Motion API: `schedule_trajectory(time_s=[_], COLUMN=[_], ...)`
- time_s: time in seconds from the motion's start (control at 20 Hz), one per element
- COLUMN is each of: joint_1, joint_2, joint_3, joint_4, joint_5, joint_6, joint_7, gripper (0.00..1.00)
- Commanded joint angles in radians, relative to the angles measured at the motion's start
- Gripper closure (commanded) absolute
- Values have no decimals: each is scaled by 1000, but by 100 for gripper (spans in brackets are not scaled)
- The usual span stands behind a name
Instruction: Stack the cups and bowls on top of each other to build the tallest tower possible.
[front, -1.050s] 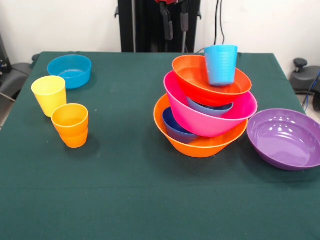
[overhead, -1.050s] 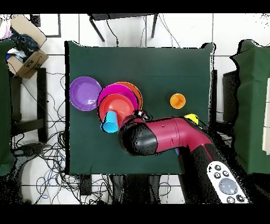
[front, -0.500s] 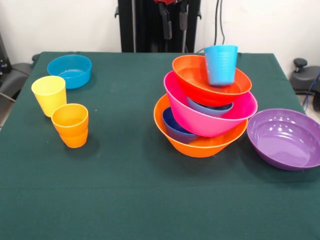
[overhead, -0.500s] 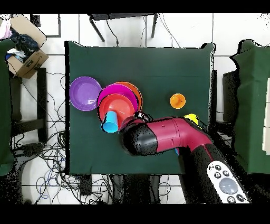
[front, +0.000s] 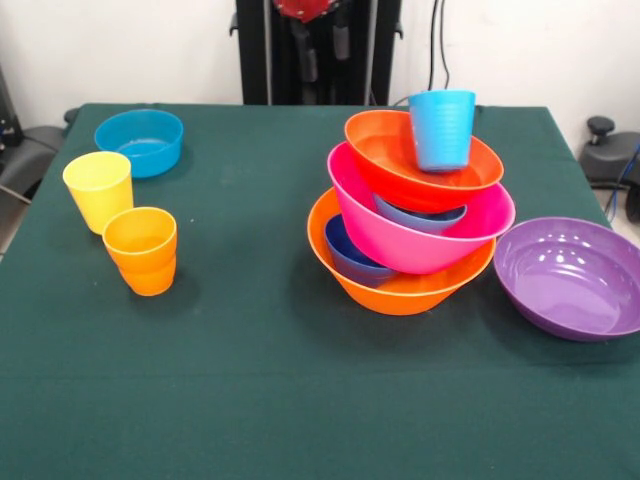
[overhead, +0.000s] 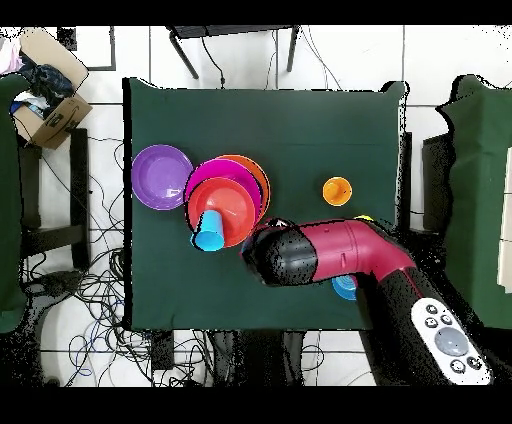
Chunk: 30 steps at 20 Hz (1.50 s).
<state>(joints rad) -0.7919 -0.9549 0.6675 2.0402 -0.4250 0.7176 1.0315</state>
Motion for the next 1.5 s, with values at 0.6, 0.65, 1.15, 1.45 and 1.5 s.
schedule_trajectory(time_s=[0.6, 0.65, 1.15, 1.45, 1.5], joint_1=[-101, -105, -107, -96, -94], joint_2=[137, 146, 254, 268, 270], joint_3=[42, 47, 73, 87, 89], joint_4=[-294, -304, -439, -468, -477], joint_5=[-268, -277, -344, -360, -366], joint_6=[322, 322, 349, 350, 350], joint_7=[-312, -319, -379, -385, -389], gripper=[0, 0, 0, 0, 0])
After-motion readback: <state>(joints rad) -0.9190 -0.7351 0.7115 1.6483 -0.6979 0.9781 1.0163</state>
